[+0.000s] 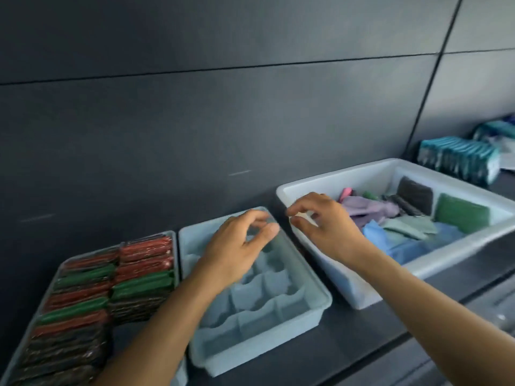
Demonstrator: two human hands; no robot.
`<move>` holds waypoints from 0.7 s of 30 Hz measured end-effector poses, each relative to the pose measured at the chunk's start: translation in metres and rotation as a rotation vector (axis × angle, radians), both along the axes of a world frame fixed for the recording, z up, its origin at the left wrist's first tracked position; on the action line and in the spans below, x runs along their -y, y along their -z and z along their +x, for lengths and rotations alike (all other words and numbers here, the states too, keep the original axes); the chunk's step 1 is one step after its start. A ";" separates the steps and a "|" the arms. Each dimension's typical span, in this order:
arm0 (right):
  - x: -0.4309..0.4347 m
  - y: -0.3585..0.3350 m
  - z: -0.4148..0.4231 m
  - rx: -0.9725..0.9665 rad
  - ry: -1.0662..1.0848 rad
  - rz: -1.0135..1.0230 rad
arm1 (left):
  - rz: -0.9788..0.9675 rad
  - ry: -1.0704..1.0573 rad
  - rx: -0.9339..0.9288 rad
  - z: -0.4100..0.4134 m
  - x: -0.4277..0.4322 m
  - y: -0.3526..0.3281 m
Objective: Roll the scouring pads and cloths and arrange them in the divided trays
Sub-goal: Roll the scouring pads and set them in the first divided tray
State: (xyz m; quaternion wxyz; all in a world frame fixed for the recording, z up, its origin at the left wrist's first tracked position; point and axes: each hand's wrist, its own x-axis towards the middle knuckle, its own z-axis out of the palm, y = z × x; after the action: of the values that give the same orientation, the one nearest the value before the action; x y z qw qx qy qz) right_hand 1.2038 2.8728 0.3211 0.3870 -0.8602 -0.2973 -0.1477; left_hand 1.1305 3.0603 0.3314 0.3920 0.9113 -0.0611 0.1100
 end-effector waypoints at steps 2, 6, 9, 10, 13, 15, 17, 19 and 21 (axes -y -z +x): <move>0.050 -0.001 0.018 -0.047 0.098 0.025 | -0.008 0.099 0.010 0.028 0.045 -0.004; 0.143 0.000 0.058 -0.087 0.277 -0.086 | -0.042 0.252 -0.068 0.085 0.126 0.000; 0.201 0.002 0.086 -0.107 0.407 -0.168 | -0.135 0.281 -0.154 0.126 0.177 0.011; 0.217 0.003 0.095 -0.127 0.454 -0.201 | -0.196 0.275 -0.193 0.139 0.193 0.013; 0.247 0.007 0.120 -0.212 0.527 -0.319 | -0.452 0.204 -0.356 0.177 0.234 0.017; 0.257 0.013 0.139 -0.280 0.541 -0.404 | -0.505 0.111 -0.387 0.205 0.254 0.026; 0.262 0.020 0.156 -0.361 0.544 -0.479 | -0.369 0.010 -0.369 0.232 0.268 0.039; 0.264 0.025 0.171 -0.439 0.527 -0.555 | -0.172 -0.042 -0.397 0.248 0.277 0.047; 0.263 0.027 0.181 -0.506 0.519 -0.596 | 0.017 -0.061 -0.451 0.256 0.284 0.050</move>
State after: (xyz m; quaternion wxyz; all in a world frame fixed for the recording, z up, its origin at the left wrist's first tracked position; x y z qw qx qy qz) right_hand 1.3851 2.6096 0.2944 0.1339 -0.9888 0.0021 0.0665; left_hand 1.3868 2.7758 0.2812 0.3845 0.9175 0.0548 -0.0853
